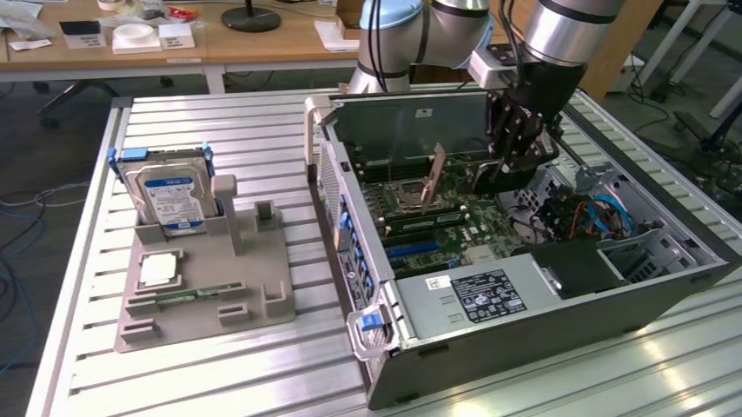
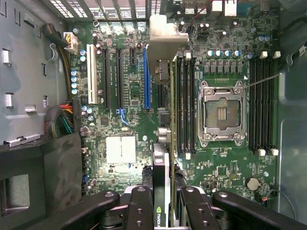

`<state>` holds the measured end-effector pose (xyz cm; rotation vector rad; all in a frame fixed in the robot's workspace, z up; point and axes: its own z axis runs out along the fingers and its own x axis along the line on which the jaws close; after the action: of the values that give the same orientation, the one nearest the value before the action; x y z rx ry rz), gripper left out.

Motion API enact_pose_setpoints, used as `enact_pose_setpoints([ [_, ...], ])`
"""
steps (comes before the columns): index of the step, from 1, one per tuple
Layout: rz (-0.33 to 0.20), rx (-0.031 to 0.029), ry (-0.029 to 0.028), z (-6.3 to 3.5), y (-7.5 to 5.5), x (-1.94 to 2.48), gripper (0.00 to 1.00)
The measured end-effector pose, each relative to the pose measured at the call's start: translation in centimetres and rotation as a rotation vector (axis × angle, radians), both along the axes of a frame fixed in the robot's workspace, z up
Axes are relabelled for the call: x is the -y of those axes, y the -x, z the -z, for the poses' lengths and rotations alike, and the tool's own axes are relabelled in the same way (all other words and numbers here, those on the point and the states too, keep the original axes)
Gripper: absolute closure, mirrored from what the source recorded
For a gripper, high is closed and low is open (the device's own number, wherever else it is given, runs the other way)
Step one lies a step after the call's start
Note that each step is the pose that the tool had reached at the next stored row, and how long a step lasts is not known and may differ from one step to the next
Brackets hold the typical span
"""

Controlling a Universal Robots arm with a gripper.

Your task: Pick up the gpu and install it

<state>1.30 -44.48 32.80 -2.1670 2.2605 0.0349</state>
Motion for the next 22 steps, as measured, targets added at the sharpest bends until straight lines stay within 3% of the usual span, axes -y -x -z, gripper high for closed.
enact_pose_setpoints([
  [11, 0.000, 0.0000, 0.0000, 0.77, 0.19, 0.04, 0.73],
  [22, 0.000, -0.0001, 0.0001, 0.84, 0.64, 0.04, 0.73],
])
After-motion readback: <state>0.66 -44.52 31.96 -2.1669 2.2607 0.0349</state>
